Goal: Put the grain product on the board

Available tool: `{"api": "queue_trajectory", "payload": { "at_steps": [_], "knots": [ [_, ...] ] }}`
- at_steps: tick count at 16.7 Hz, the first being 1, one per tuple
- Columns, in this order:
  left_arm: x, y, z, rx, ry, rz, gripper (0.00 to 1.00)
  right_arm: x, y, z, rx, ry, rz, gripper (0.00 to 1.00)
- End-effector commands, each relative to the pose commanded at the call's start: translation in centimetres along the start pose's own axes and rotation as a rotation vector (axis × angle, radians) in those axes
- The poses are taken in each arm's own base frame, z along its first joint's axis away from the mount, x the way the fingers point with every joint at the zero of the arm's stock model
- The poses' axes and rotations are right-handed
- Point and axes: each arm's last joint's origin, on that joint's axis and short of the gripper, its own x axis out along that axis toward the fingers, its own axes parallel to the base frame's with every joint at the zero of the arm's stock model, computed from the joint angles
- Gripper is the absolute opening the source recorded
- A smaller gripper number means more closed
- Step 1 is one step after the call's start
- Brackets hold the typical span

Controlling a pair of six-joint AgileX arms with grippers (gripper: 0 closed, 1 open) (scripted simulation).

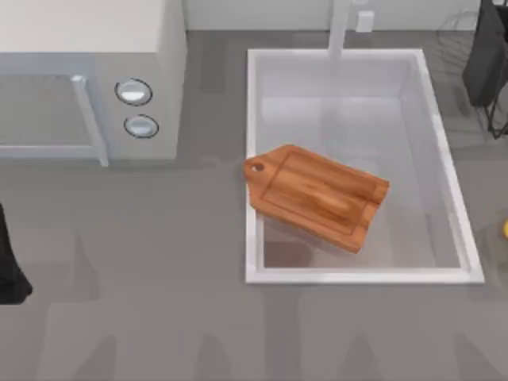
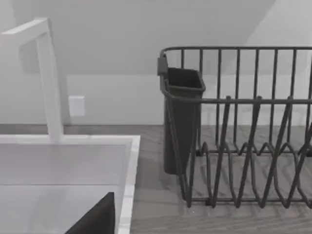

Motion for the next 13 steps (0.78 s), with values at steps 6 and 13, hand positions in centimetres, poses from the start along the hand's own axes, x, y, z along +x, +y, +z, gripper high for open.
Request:
{"api": "queue_trajectory", "payload": {
  "at_steps": [6,13],
  "knots": [
    [0.0,0.0,0.0,0.000,0.000,0.000,1.00,0.1,-0.1,1.8,-0.029,0.080,-0.008,1.00],
    [0.0,0.0,0.0,0.000,0.000,0.000,1.00,5.0,-0.3,7.2,-0.142,0.570,0.017,1.00]
  ]
}}
